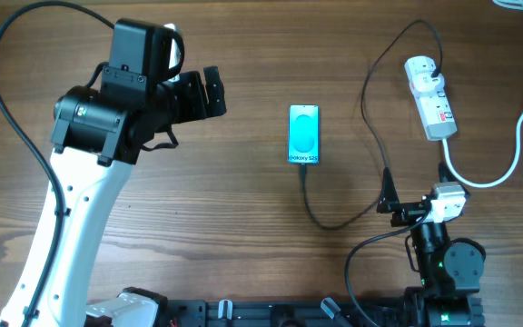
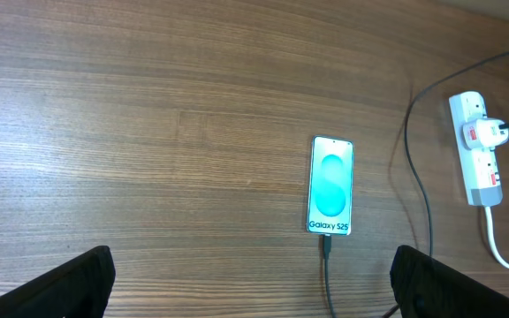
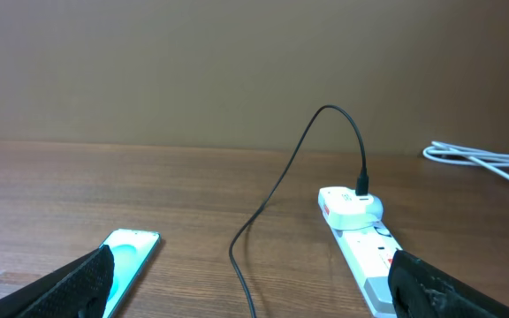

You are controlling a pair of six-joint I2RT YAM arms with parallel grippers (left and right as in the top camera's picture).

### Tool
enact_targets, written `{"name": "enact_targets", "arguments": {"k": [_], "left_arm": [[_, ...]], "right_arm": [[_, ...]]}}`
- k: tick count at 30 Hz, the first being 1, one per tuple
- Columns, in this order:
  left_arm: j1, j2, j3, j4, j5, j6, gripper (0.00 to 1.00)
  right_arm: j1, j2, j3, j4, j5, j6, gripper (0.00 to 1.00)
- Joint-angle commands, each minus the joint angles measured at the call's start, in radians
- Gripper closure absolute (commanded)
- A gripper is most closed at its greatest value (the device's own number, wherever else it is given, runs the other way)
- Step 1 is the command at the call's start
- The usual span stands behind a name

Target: Plug charger to phone and switch on socket

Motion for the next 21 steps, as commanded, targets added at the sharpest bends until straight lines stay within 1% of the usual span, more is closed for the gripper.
{"name": "enact_targets", "arguments": {"k": [1, 15, 17, 21], "left_arm": [[0.000, -0.002, -0.002, 0.003, -0.013, -0.013, 0.00], [0.000, -0.002, -0.002, 0.002, -0.014, -0.010, 0.00], [0.008, -0.006, -0.002, 0.003, -0.058, -0.006, 0.00], [0.008, -0.055, -0.054, 0.031, -0.066, -0.013, 0.00]], "right_arm": [[0.005, -0.012, -0.001, 0.002, 0.006, -0.013, 0.00], [0.005, -0.012, -0.001, 0.002, 0.006, -0.013, 0.01], [0.005, -0.012, -0.001, 0.002, 0.006, -0.014, 0.00], [0.005, -0.012, -0.001, 0.002, 0.006, -0.014, 0.00]]}}
